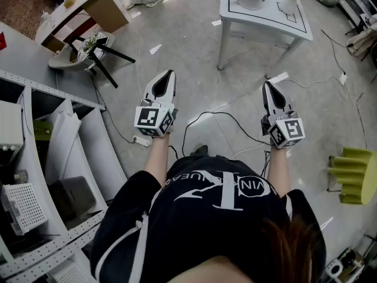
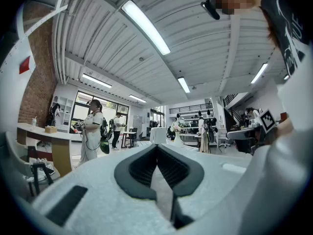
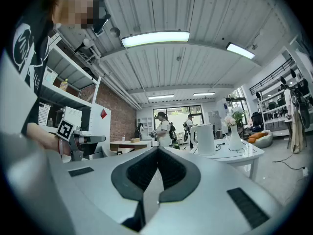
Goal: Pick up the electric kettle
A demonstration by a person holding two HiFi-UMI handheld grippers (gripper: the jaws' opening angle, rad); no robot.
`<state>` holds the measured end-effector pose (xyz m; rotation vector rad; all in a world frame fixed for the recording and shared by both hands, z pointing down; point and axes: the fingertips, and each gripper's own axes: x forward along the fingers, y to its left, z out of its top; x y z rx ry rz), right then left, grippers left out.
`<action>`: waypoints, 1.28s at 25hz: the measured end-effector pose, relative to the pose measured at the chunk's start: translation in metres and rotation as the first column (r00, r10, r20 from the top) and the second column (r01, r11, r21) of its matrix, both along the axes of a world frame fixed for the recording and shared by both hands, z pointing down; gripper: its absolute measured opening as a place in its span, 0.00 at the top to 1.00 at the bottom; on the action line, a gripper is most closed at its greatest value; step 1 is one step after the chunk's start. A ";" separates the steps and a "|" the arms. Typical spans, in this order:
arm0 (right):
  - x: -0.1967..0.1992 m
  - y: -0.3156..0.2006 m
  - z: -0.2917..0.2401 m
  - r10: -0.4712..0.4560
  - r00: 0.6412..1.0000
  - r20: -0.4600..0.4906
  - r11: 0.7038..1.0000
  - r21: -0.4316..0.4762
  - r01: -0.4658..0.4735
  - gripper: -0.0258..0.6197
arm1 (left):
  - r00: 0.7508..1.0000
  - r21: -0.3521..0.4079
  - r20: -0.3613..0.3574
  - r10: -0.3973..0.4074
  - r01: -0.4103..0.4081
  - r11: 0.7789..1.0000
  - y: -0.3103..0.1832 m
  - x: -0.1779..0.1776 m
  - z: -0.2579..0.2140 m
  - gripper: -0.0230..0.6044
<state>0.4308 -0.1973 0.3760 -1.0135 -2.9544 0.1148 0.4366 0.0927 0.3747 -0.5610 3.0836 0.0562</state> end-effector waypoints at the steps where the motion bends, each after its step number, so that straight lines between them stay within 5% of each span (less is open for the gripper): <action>1: -0.001 0.002 0.001 0.002 1.000 -0.002 1.000 -0.002 -0.002 0.96 | 1.000 0.000 0.000 0.003 -0.003 1.000 0.001 -0.001 0.000 0.95; 23: -0.017 0.044 0.022 0.063 0.996 -0.058 0.995 -0.079 -0.068 0.96 | 0.998 0.038 -0.062 0.020 -0.017 0.999 0.054 -0.019 0.035 0.95; 32: -0.059 0.040 0.026 0.077 0.995 -0.067 0.989 -0.117 -0.084 0.78 | 0.993 0.039 -0.115 0.029 -0.024 0.999 0.060 -0.049 0.057 0.95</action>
